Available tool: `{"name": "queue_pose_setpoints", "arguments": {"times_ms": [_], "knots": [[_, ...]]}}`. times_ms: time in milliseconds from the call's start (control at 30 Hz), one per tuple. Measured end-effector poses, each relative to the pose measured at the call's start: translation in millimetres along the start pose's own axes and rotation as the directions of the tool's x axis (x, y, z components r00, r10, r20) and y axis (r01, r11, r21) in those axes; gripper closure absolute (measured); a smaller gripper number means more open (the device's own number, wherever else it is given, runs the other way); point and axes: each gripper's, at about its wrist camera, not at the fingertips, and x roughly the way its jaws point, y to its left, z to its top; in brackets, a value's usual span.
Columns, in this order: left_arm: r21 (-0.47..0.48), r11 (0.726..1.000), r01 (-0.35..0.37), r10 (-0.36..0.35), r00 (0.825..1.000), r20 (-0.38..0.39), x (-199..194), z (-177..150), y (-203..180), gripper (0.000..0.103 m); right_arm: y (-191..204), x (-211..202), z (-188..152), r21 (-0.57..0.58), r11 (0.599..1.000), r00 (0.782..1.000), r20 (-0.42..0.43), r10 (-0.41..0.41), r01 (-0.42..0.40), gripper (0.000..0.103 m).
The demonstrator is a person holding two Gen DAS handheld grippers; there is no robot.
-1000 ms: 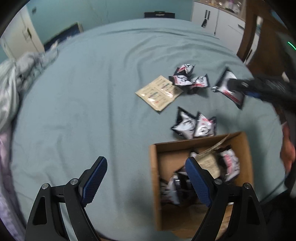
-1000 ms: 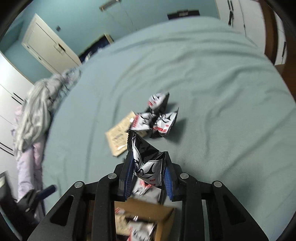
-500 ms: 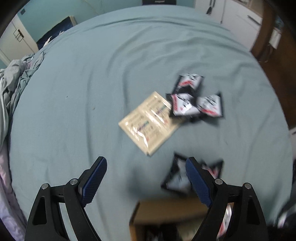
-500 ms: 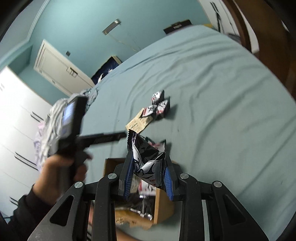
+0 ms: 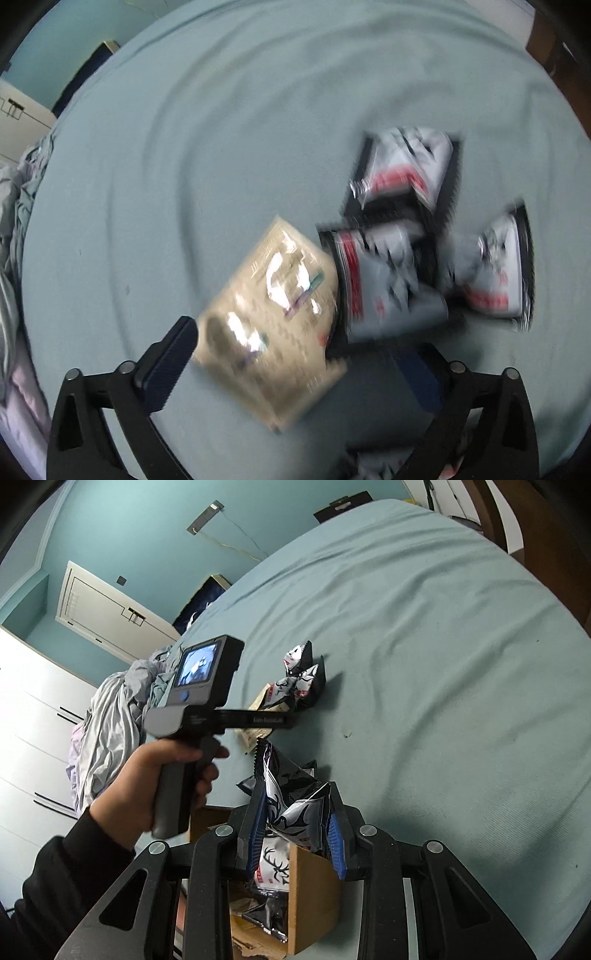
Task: Organize snacks
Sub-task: 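Grasp the second beige sachet with the left tool while the right tool holds its packet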
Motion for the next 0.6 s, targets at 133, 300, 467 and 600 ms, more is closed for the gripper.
{"name": "queue_pose_setpoints", "arguments": {"times_ms": [133,300,467,600], "knots": [[-0.149,0.976,0.159,-0.164,0.986,-0.022,13,5,31,0.0,2,-1,3,0.006,0.999,0.999,0.002,0.032,-0.032,0.075],[-0.158,0.975,0.159,-0.162,0.987,-0.008,7,0,33,0.01,0,5,5,0.007,1.0,1.0,0.002,0.016,-0.016,0.075],[-0.187,0.967,0.172,-0.179,0.984,-0.019,-12,-20,39,0.037,-2,7,7,0.022,1.0,1.0,0.002,0.0,0.0,0.075],[-0.151,0.978,0.142,-0.143,0.99,0.006,-32,-51,39,0.039,3,7,6,0.013,1.0,1.0,0.011,-0.005,0.005,0.075]]}}
